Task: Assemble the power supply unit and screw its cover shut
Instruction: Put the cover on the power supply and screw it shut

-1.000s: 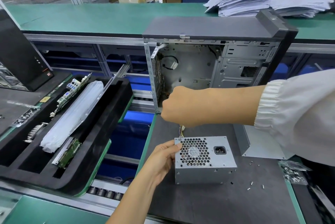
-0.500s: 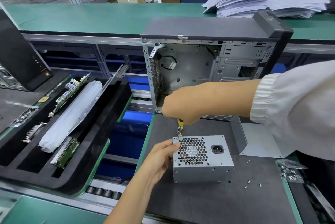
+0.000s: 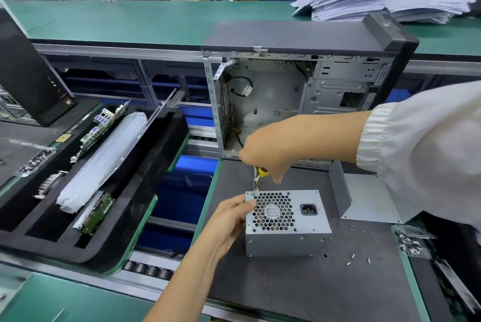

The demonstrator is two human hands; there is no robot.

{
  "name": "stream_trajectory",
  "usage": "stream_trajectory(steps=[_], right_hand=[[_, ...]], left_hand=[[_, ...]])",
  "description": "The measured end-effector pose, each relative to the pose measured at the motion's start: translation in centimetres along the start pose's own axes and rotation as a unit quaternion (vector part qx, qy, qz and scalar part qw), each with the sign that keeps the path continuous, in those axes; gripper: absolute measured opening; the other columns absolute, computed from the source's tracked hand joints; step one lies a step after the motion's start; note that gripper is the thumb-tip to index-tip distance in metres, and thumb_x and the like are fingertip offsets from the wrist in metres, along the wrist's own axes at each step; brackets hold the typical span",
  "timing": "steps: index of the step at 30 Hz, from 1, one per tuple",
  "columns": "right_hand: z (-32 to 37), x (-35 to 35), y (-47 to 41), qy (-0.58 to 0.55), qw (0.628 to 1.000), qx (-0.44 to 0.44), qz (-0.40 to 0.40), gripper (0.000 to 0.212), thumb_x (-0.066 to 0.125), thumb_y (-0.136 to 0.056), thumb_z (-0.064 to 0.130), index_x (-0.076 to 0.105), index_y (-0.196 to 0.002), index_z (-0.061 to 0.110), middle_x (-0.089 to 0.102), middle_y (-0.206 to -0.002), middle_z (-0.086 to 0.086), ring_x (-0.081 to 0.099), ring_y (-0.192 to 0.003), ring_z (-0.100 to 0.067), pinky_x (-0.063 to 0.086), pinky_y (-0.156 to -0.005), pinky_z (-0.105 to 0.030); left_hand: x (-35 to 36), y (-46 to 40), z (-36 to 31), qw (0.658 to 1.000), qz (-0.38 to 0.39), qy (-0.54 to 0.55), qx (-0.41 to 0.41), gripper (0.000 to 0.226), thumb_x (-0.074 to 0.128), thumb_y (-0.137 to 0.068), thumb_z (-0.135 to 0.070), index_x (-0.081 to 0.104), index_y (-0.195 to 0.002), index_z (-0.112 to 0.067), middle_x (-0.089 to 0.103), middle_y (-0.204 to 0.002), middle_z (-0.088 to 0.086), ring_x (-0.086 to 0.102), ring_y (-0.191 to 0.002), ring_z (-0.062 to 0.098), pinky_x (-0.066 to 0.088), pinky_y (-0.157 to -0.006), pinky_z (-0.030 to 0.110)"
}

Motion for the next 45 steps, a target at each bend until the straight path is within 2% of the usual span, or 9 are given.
stream_trajectory(steps=[4, 11, 15, 19, 26, 29, 34, 38, 45], right_hand=[[0.8, -1.7, 0.5, 0.051, 0.993, -0.012, -0.103, 0.038, 0.054, -0.081, 0.002, 0.023, -0.063, 0.013, 0.03, -0.065, -0.002, 0.032, -0.05, -0.016, 0.023, -0.045, -0.025], [1.2, -1.2, -1.2, 0.03, 0.995, 0.006, -0.099, 0.017, 0.05, -0.088, 0.006, 0.045, -0.072, 0.008, 0.039, -0.064, -0.002, 0.035, -0.05, -0.015, 0.025, -0.043, -0.025], [-0.7, 0.1, -1.8, -0.049, 0.995, 0.059, -0.064, 0.029, 0.048, -0.097, 0.031, 0.061, -0.089, 0.006, 0.062, -0.077, -0.006, 0.047, -0.054, -0.018, 0.029, -0.042, -0.025], [-2.9, 2.5, 0.4, -0.134, 0.981, 0.1, -0.101, 0.049, 0.047, -0.091, 0.054, 0.047, -0.064, 0.014, 0.05, -0.061, 0.002, 0.05, -0.058, -0.021, 0.029, -0.045, -0.025], [-3.9, 13.2, 6.4, -0.414, 0.883, 0.181, -0.127, 0.028, 0.046, -0.095, 0.044, 0.04, -0.083, 0.02, 0.053, -0.075, 0.003, 0.054, -0.075, -0.024, 0.041, -0.061, -0.035], [-2.4, 18.6, 7.7, -0.505, 0.828, 0.209, -0.124, 0.025, 0.053, -0.093, 0.037, 0.039, -0.079, 0.021, 0.054, -0.076, 0.004, 0.051, -0.068, -0.017, 0.036, -0.055, -0.029], [1.7, 26.5, 7.7, -0.529, 0.785, 0.295, -0.129, 0.031, 0.062, -0.086, 0.032, 0.043, -0.064, 0.022, 0.049, -0.068, 0.004, 0.051, -0.074, -0.023, 0.039, -0.061, -0.032], [4.9, 30.1, 6.0, -0.538, 0.772, 0.307, -0.144, 0.041, 0.059, -0.089, 0.035, 0.033, -0.058, 0.026, 0.046, -0.07, 0.007, 0.045, -0.074, -0.018, 0.031, -0.058, -0.029], [6.4, 32.2, 3.3, -0.595, 0.715, 0.329, -0.166, 0.03, 0.062, -0.088, 0.031, 0.043, -0.067, 0.022, 0.052, -0.079, 0.005, 0.05, -0.076, -0.02, 0.036, -0.056, -0.028]], left_hand=[[0.2, 0.2, 0.0, 1.0, 0.009, 0.012, 0.002, 0.028, 0.051, -0.098, -0.01, 0.066, -0.122, -0.004, 0.07, -0.116, 0.018, 0.067, -0.108, 0.033, 0.054, -0.092, 0.039], [0.2, 0.2, 0.2, 1.0, 0.011, 0.012, 0.007, 0.029, 0.053, -0.097, -0.012, 0.067, -0.121, -0.004, 0.069, -0.117, 0.019, 0.066, -0.109, 0.033, 0.055, -0.091, 0.038], [0.1, 0.2, 0.0, 1.0, 0.015, -0.008, 0.022, 0.028, 0.053, -0.097, -0.013, 0.068, -0.119, -0.005, 0.069, -0.117, 0.019, 0.065, -0.112, 0.036, 0.054, -0.095, 0.039], [-0.1, 0.1, -0.2, 0.999, 0.015, -0.044, 0.027, 0.027, 0.053, -0.098, -0.016, 0.069, -0.12, -0.011, 0.07, -0.117, 0.017, 0.064, -0.113, 0.035, 0.049, -0.099, 0.043], [-0.4, -2.2, -1.4, 0.992, -0.045, -0.114, -0.006, 0.028, 0.061, -0.093, -0.035, 0.07, -0.115, -0.021, 0.071, -0.115, 0.01, 0.067, -0.108, 0.028, 0.051, -0.098, 0.046], [0.7, -3.6, -3.0, 0.97, 0.012, -0.237, -0.052, 0.039, 0.06, -0.09, -0.05, 0.075, -0.108, -0.019, 0.073, -0.112, 0.001, 0.07, -0.103, 0.018, 0.054, -0.088, 0.034], [3.1, -5.8, -4.6, 0.905, 0.117, -0.402, -0.072, 0.033, 0.073, -0.078, -0.044, 0.077, -0.105, -0.025, 0.07, -0.119, -0.003, 0.062, -0.116, 0.014, 0.045, -0.104, 0.031], [3.7, -6.3, -4.2, 0.916, 0.16, -0.346, -0.121, 0.029, 0.073, -0.082, -0.015, 0.075, -0.111, -0.012, 0.074, -0.107, 0.008, 0.071, -0.094, 0.019, 0.057, -0.077, 0.026], [3.4, -5.9, -3.1, 0.94, 0.159, -0.249, -0.172, 0.041, 0.078, -0.076, -0.012, 0.072, -0.116, -0.008, 0.071, -0.111, 0.019, 0.073, -0.089, 0.025, 0.06, -0.08, 0.036]])
Point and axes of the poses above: each hand's wrist, its own y-axis away from the middle knuckle, its own x-axis out of the palm, z = x × y, the point moved 5 cm from there along -y, towards the middle knuckle
